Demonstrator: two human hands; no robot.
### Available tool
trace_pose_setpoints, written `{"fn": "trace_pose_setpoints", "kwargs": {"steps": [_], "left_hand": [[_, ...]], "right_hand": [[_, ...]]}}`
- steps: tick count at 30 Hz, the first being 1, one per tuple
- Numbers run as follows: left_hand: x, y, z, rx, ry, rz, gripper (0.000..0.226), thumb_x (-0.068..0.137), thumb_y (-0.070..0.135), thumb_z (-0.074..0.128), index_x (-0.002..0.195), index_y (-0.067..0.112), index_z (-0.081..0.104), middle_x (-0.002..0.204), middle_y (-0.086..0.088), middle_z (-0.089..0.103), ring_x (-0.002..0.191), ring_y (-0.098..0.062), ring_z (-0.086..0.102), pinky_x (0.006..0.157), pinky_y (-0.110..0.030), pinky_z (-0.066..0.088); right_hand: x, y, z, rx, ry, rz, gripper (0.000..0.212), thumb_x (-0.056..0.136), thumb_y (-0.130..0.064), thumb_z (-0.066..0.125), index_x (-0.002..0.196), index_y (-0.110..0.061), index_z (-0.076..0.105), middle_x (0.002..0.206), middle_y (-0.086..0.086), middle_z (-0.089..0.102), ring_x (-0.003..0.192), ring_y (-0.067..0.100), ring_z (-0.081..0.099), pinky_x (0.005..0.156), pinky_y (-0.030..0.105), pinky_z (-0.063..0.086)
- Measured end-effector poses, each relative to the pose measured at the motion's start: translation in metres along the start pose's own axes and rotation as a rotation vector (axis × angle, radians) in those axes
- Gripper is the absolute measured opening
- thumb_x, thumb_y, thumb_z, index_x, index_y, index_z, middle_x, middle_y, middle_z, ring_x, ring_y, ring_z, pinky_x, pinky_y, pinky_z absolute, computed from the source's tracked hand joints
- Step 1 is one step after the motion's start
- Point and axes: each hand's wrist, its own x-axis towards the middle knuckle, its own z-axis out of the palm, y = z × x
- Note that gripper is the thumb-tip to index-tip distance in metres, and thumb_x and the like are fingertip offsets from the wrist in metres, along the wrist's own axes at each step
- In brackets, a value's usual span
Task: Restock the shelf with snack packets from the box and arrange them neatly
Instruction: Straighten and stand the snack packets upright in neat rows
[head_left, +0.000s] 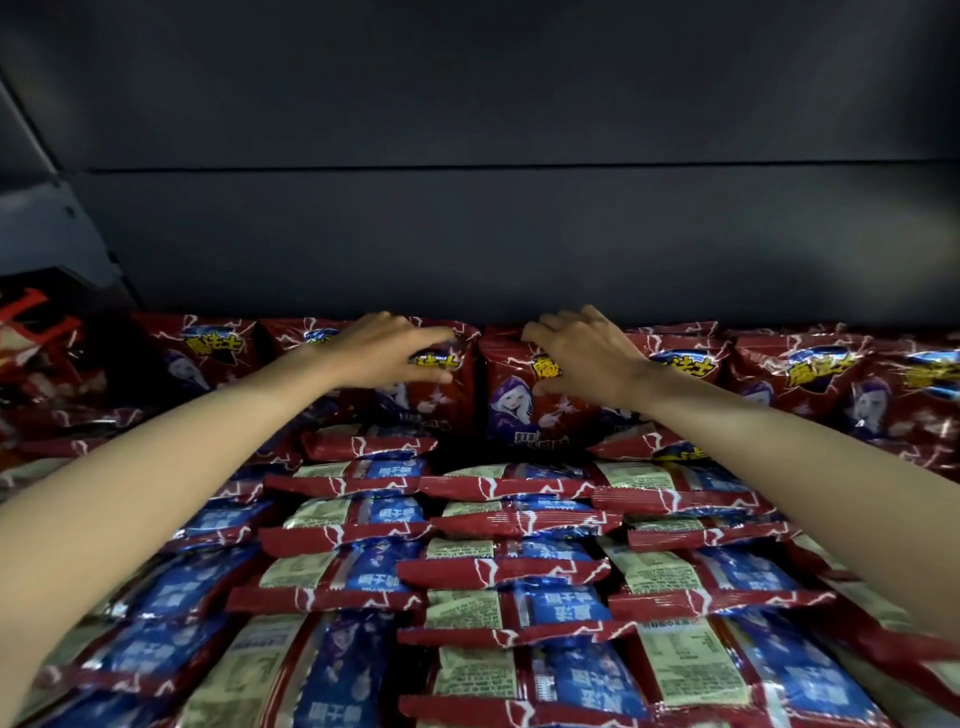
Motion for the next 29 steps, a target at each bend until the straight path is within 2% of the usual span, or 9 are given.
{"fn": "trace_pose_setpoints", "kwargs": {"steps": [3,6,8,10,13,16,21,24,29], "left_hand": [[0.014,0.001,0.004,0.024,-0.005,0.006,0.059,0.085,0.057,0.053,0.131,0.021,0.046,0.078,0.0,0.065,0.066,-0.012,0.056,0.062,-0.026,0.036],[0.008,-0.001,0.018,0.132,0.221,0.125,0.059,0.08,0.062,0.051,0.117,0.017,0.056,0.102,-0.001,0.067,0.078,-0.017,0.064,0.053,-0.022,0.038],[0.003,-0.002,0.02,0.187,0.369,0.123,0.058,0.076,0.064,0.052,0.109,0.016,0.058,0.101,-0.002,0.064,0.086,-0.019,0.063,0.047,-0.02,0.035],[0.003,-0.003,0.023,0.228,0.409,0.123,0.058,0.076,0.061,0.054,0.109,0.013,0.058,0.099,-0.005,0.062,0.087,-0.021,0.061,0.056,-0.027,0.046],[0.001,0.001,0.031,0.263,0.351,0.131,0.058,0.087,0.057,0.044,0.116,0.009,0.056,0.103,-0.007,0.063,0.09,-0.024,0.061,0.074,-0.034,0.049],[-0.005,0.003,0.033,0.222,0.269,0.087,0.062,0.09,0.058,0.032,0.123,0.01,0.052,0.108,-0.006,0.063,0.094,-0.023,0.06,0.08,-0.034,0.047],[-0.01,0.006,0.024,0.139,0.233,0.104,0.052,0.09,0.039,0.03,0.13,0.01,0.048,0.113,-0.007,0.061,0.098,-0.022,0.059,0.084,-0.036,0.046],[-0.011,0.005,0.021,0.116,0.203,0.074,0.052,0.093,0.038,0.027,0.133,0.011,0.046,0.118,-0.007,0.06,0.104,-0.023,0.058,0.088,-0.037,0.045],[-0.015,0.005,0.02,0.081,0.25,0.012,0.048,0.094,0.042,0.04,0.13,0.011,0.045,0.121,-0.007,0.059,0.106,-0.024,0.059,0.089,-0.038,0.045]], "right_hand": [[0.005,0.002,-0.002,0.2,-0.067,0.012,0.063,0.08,-0.05,0.066,0.13,-0.016,0.045,0.125,0.0,0.053,0.116,0.019,0.049,0.099,0.032,0.032],[0.01,0.014,-0.006,0.547,-0.082,0.032,0.039,0.088,-0.038,0.063,0.117,-0.013,0.059,0.114,0.002,0.06,0.104,0.019,0.057,0.088,0.029,0.041],[0.014,0.019,-0.008,0.492,0.024,0.014,0.026,0.087,-0.031,0.066,0.107,-0.014,0.063,0.101,-0.003,0.06,0.092,0.017,0.058,0.08,0.027,0.042],[0.019,0.017,-0.005,0.338,0.072,-0.025,0.022,0.085,-0.028,0.067,0.102,-0.015,0.063,0.093,-0.007,0.055,0.082,0.013,0.053,0.078,0.03,0.045],[0.025,0.013,0.0,0.116,0.143,-0.137,0.022,0.082,-0.03,0.07,0.094,-0.014,0.06,0.088,-0.001,0.06,0.079,0.019,0.056,0.076,0.034,0.047],[0.025,0.018,0.006,-0.017,0.27,-0.177,0.039,0.073,-0.042,0.076,0.085,-0.011,0.056,0.075,0.003,0.058,0.063,0.023,0.059,0.053,0.03,0.046],[0.011,0.017,-0.001,0.075,0.455,-0.155,0.043,0.087,-0.052,0.052,0.095,-0.01,0.055,0.085,0.005,0.059,0.052,0.015,0.051,0.037,0.024,0.036],[-0.001,0.022,-0.007,-0.026,0.401,-0.357,0.022,0.089,-0.034,0.062,0.099,-0.015,0.058,0.092,0.005,0.058,0.072,0.019,0.059,0.05,0.034,0.051],[-0.009,0.024,-0.01,-0.272,0.028,-0.545,0.07,0.067,-0.053,0.075,0.129,-0.031,0.052,0.139,0.007,0.046,0.125,0.029,0.044,0.097,0.042,0.04]]}}
